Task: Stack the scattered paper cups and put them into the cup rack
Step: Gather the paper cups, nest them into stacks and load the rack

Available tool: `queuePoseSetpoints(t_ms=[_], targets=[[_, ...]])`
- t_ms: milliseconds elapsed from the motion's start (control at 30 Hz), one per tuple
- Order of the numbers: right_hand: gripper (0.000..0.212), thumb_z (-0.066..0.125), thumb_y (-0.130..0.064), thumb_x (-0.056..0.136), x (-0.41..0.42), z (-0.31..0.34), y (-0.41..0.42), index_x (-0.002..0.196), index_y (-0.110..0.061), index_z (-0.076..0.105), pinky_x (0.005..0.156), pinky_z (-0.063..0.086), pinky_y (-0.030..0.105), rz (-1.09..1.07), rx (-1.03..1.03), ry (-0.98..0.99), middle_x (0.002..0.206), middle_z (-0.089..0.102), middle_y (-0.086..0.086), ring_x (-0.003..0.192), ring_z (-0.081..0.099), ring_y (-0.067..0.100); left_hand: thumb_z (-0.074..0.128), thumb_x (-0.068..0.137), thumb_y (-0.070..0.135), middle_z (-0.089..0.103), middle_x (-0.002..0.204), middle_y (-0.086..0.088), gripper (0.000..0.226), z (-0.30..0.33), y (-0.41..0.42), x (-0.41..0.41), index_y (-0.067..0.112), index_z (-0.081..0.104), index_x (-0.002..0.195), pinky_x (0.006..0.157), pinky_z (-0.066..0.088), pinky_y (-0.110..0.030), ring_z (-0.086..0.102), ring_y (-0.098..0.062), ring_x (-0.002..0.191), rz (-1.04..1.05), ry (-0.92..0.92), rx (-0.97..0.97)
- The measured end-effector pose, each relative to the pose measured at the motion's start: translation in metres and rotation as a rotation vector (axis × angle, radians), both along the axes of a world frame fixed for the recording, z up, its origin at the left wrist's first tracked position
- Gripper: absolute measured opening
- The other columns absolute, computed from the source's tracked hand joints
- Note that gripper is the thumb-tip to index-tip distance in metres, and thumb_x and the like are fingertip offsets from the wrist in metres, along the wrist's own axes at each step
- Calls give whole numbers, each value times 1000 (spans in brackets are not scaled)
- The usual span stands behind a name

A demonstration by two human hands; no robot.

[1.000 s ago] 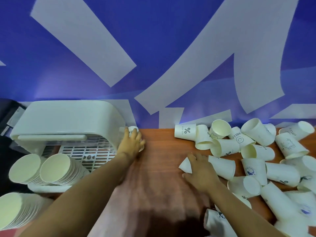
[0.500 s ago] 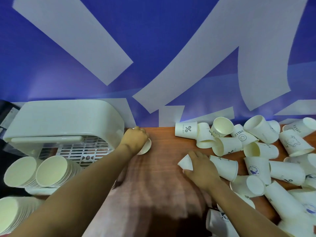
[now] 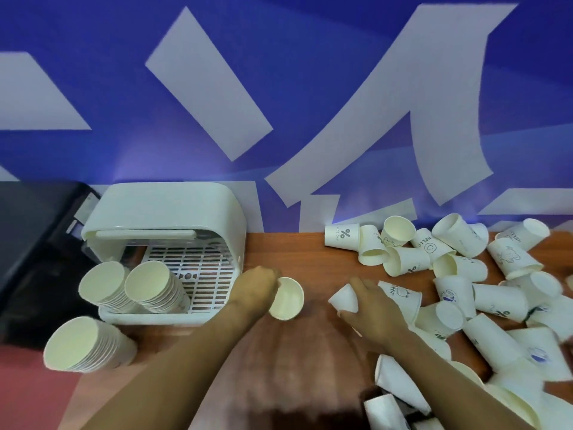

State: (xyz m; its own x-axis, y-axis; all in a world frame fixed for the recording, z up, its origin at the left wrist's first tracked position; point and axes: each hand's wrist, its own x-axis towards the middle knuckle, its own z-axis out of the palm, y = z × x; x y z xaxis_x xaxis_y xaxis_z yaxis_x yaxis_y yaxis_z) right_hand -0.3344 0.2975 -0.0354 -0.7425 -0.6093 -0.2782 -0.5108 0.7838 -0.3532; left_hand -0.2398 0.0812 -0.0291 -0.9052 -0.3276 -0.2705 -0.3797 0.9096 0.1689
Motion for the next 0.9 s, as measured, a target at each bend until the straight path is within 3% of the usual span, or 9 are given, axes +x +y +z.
queuePoseSetpoints(t_ms=[233,533,900], targets=[[68,63,-45,81,24,12,-3,138,-26,32,91,43,31,28,-12,-16,135,43,-5,122,44,17,44,96,11,49,120,-9,25,-4,7,30,11,61,114,78,48,-37,62,-30,98,18,-38,-49],[70,63,-46,80,51,17,-10,139,-25,32,92,43,30,85,40,2,139,42,-5,123,44,18,45,93,9,62,115,-4,24,-4,11,61,16,56,112,78,48,-33,63,-26,100,31,-14,-143],[71,63,-46,80,82,40,-37,140,-27,31,95,44,34,140,47,41,139,43,-4,125,43,18,43,95,16,62,114,-7,27,13,-14,95,14,59,116,80,50,-36,62,-27,100,130,92,8]])
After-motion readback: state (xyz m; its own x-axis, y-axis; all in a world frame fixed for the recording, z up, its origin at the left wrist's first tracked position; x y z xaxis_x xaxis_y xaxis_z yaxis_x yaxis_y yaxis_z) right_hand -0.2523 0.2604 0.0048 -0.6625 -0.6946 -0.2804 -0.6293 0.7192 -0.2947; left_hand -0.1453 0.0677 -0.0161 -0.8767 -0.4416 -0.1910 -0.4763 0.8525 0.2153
